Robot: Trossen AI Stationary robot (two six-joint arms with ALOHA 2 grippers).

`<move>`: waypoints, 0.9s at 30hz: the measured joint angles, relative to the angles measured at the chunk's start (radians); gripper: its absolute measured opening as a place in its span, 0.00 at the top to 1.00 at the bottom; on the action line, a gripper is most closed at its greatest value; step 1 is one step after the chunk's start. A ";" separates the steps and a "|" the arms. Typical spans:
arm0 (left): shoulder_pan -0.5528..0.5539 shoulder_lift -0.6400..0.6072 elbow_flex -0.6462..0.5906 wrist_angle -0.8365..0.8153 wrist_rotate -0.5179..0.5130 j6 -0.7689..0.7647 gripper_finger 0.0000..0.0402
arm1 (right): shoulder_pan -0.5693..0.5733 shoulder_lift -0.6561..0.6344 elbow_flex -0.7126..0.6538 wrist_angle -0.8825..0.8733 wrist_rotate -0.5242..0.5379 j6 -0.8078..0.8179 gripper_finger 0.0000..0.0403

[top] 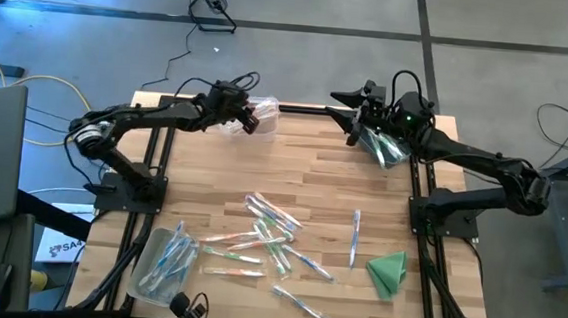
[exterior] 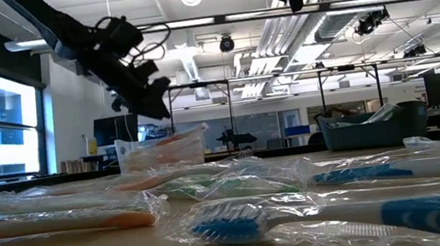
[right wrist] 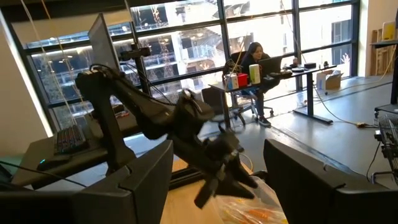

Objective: Pick & Place Toothbrushes
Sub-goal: Put the blue toothbrush into the gray bin

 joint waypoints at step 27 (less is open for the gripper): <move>-0.160 -0.296 0.000 -0.076 0.098 -0.002 0.65 | 0.042 0.000 0.000 -0.484 -0.001 0.372 0.39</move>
